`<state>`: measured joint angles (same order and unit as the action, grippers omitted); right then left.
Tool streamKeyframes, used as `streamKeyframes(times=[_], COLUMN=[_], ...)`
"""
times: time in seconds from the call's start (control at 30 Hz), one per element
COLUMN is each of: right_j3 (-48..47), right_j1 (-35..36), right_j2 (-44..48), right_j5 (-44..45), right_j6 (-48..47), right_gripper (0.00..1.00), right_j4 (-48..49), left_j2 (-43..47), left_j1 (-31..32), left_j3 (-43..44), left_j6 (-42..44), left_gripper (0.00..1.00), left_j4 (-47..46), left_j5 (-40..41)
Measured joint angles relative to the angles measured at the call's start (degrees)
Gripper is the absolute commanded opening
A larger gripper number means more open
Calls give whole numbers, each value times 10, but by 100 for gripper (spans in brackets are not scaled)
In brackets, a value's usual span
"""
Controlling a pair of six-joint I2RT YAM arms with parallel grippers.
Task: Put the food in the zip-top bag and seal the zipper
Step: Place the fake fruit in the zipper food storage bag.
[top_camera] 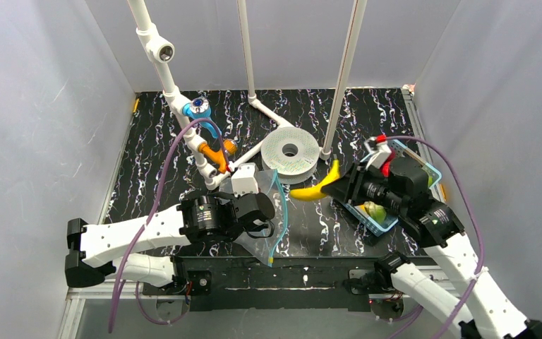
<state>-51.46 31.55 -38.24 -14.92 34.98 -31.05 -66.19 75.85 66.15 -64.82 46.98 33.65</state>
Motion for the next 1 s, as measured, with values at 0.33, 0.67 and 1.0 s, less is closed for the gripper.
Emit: streamKeyframes(times=[0.33, 0.67, 1.0], right_j3=[-5, -51, -49], right_j1=[205, 256, 480], right_j2=[54, 33, -96], right_j5=[35, 146, 522], right_j6=[-67, -90, -177], right_gripper=[1, 1, 1], right_j4=[56, 72, 142], left_j2=[7, 13, 34], left_j1=[0, 0, 0], left_j3=[0, 0, -10], left_j6=[-7, -12, -48], left_gripper=[0, 0, 0], left_j4=[-13, -33, -73], left_j5=[0, -2, -16])
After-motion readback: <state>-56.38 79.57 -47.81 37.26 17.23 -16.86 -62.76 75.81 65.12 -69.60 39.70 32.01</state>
